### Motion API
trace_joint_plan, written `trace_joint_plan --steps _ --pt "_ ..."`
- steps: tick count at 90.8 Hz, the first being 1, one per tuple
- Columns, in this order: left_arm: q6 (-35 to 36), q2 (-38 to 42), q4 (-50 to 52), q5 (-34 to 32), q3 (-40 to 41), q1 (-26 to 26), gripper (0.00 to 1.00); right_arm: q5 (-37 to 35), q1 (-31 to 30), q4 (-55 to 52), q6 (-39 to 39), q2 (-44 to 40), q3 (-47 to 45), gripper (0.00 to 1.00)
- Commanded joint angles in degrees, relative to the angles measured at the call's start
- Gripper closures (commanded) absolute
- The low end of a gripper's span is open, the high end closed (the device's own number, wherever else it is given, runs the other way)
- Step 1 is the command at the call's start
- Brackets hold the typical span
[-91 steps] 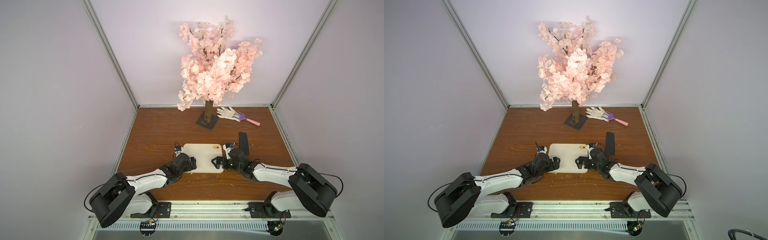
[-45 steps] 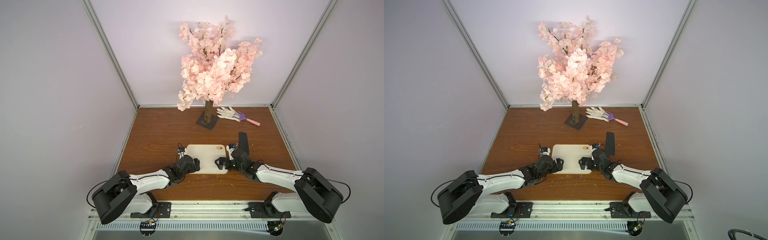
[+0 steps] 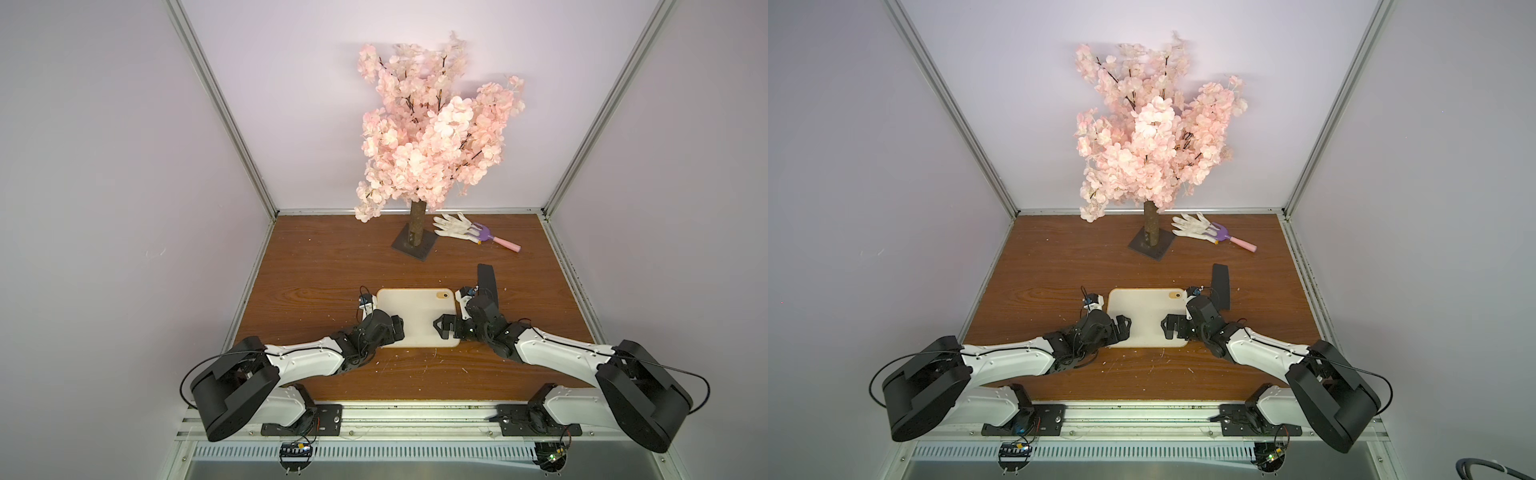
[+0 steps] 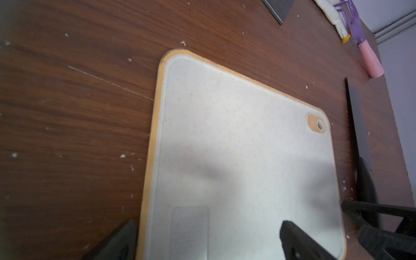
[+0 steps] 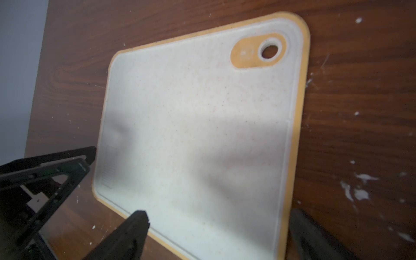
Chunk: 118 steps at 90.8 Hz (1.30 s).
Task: Align the knife with the edge of the cutting board
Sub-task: Adjust the work surface at the center of the board, then pick up the knife at the center of the board.
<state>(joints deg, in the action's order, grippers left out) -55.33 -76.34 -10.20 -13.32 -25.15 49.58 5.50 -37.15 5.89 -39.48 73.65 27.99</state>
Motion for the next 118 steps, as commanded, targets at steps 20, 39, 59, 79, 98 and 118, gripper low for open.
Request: trace_joint_plan --steps 20,39,59,79,98,118 --pt "-1.3 4.5 7.6 0.6 -0.9 0.9 0.00 -3.0 0.4 -13.6 6.1 -6.8 7.6 0.01" --pt "0.2 9.8 10.8 0.1 -2.1 0.4 0.00 -6.4 3.0 -17.7 4.9 -12.1 7.0 0.01" --pt "3.3 13.3 11.5 4.3 -2.3 -3.8 0.00 -6.6 6.5 -26.0 8.3 -11.2 10.4 0.01" --pt "7.3 13.8 14.5 5.6 -4.5 -5.4 0.00 -9.5 9.6 -29.9 10.0 -9.4 11.2 0.01" --pt "10.1 13.8 18.5 5.3 -6.2 -6.1 0.00 -13.1 12.5 -31.6 11.5 -7.5 11.3 0.02" --pt "13.6 14.1 22.0 8.1 -9.1 -11.0 0.00 -14.2 15.3 -31.1 13.1 -4.7 11.9 0.05"
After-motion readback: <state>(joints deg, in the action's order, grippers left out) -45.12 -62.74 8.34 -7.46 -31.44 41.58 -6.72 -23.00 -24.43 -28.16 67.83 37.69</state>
